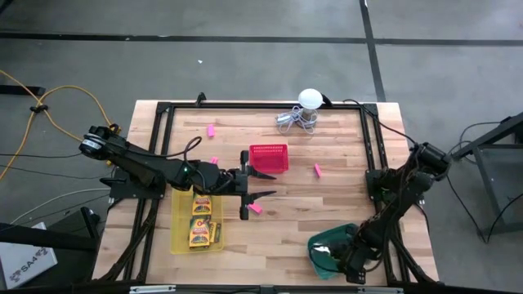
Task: Pick & Place School Supplies
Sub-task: Put the pink eraser into the red bin
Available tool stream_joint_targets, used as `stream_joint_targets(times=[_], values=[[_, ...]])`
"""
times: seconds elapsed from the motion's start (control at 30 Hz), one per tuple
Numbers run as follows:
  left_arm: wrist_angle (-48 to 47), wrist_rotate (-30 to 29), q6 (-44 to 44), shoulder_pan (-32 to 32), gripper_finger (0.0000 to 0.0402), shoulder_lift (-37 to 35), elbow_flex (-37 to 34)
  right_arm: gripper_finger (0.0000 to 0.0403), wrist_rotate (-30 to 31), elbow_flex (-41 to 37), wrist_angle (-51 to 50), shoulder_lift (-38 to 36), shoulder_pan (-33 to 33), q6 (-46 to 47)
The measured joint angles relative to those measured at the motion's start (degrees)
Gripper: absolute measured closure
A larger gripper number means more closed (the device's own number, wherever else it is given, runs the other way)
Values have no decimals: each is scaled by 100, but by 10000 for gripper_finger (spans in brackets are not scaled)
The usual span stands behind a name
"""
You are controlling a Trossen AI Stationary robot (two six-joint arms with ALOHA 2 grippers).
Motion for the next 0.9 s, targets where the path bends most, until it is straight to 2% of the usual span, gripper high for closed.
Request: stream_joint_targets(times=[0.2,0.47,0.6,0.73,0.9], values=[[-113,0,-52,-1,242,0,0,260,-121,0,-3,-209,-280,-332],[-459,0,-184,-1,242,0,0,260,-165,-2,-32,-888,-643,-464],[-708,-2,-611,2,242,0,0,260,-156,-2,-179,-1212,-796,-648],[-983,-243,-903,43,242,0,0,260,217,-2,-365,-1518,-1066,-914],[-1281,-914,-1056,45,242,0,0,260,880,-2,-550,-1892,-1574,-1162]])
